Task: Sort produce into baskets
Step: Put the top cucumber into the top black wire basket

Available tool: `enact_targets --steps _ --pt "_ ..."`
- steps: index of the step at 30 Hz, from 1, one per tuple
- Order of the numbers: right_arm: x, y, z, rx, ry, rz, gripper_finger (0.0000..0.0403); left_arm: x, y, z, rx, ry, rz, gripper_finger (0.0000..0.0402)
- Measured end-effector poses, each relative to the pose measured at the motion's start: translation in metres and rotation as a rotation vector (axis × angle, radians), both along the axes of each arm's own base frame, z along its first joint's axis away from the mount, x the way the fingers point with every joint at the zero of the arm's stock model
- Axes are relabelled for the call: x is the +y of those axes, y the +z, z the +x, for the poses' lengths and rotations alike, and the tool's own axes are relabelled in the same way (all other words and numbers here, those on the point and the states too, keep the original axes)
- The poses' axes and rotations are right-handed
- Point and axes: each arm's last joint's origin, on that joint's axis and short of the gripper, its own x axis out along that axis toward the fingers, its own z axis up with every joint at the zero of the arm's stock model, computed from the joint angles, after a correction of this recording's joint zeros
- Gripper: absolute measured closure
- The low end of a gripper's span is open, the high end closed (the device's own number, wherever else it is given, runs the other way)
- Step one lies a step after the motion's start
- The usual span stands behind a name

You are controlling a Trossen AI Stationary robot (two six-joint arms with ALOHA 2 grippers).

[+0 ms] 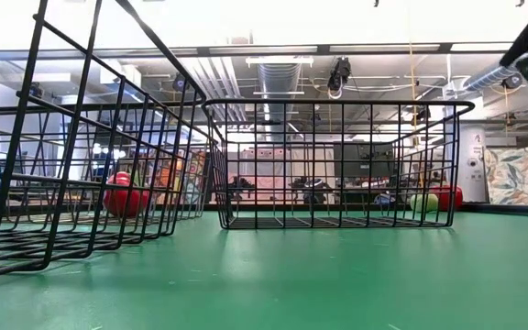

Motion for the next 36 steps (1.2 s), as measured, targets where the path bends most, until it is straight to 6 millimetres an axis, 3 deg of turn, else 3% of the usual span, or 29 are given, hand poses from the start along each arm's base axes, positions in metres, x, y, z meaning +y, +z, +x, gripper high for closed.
enact_targets --steps 4,8,12,15,21,28,33,36 --pt "-0.003 -0.013 0.008 0.095 -0.025 0.0 0.0173 -0.022 -0.015 0.022 -0.032 0.01 0.148 0.0127" --pt "-0.013 -0.026 0.017 0.168 -0.012 0.019 0.012 -0.037 -0.031 0.043 0.024 0.01 0.203 0.0127" --pt "-0.026 -0.036 0.021 0.195 -0.013 0.011 0.0067 -0.053 -0.042 0.057 0.09 -0.012 0.239 0.0127" --pt "-0.032 -0.044 0.018 0.205 -0.022 0.003 0.0056 -0.062 -0.046 0.063 0.135 -0.024 0.271 0.0127" --pt "-0.031 -0.058 0.015 0.131 -0.058 0.005 0.0088 -0.073 -0.045 0.071 0.195 -0.036 0.295 0.0127" --pt "-0.031 -0.07 0.011 0.092 -0.096 0.02 0.0152 -0.071 -0.048 0.067 0.174 -0.029 0.236 0.0127" --pt "-0.029 -0.064 0.01 0.073 -0.077 0.0 0.0206 -0.071 -0.047 0.067 0.174 -0.028 0.231 0.0127" --pt "-0.032 -0.051 0.008 0.059 -0.07 -0.059 0.0207 -0.068 -0.044 0.069 0.172 -0.022 0.226 0.0127"
